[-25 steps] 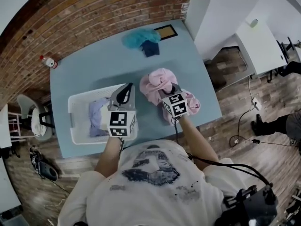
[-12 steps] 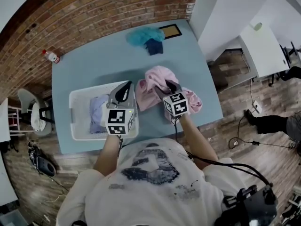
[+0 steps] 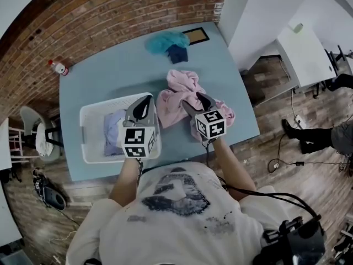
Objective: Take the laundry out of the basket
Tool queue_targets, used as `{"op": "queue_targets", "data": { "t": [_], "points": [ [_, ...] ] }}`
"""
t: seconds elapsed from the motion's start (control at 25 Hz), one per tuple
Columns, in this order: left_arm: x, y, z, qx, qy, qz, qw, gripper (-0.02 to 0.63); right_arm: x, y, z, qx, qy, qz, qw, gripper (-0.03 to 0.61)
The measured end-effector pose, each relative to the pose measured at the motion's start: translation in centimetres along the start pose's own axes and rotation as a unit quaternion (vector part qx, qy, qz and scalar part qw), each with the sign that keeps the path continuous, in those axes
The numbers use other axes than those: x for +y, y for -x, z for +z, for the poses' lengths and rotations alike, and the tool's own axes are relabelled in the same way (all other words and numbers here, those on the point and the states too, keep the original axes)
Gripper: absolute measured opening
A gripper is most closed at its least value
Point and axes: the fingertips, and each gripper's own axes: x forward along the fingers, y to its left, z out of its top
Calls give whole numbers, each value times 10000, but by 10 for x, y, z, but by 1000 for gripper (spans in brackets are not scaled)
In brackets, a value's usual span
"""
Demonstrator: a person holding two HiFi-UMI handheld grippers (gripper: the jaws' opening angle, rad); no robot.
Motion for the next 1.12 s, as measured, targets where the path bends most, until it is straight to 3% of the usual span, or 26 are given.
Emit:
{"op": "queue_targets", "data": {
  "t": [0.48, 0.72, 0.92, 1.12],
  "points": [
    [-19, 5, 1, -78, -13, -200, 9998, -9, -2, 62, 42, -766, -268, -511, 9954, 262],
    [-32, 7, 5, -163, 6, -300, 9994, -9, -1, 91, 63, -1078, -236, -708, 9914, 171],
    [-39, 12, 5, -218, 9, -322, 9992, -9, 0, 104, 72, -1238, -80, -925, 9879, 18],
    [-35, 15, 5, -231, 45, -267, 9994, -9, 6, 105, 73, -1195, -50, -902, 9887, -2]
  ]
}}
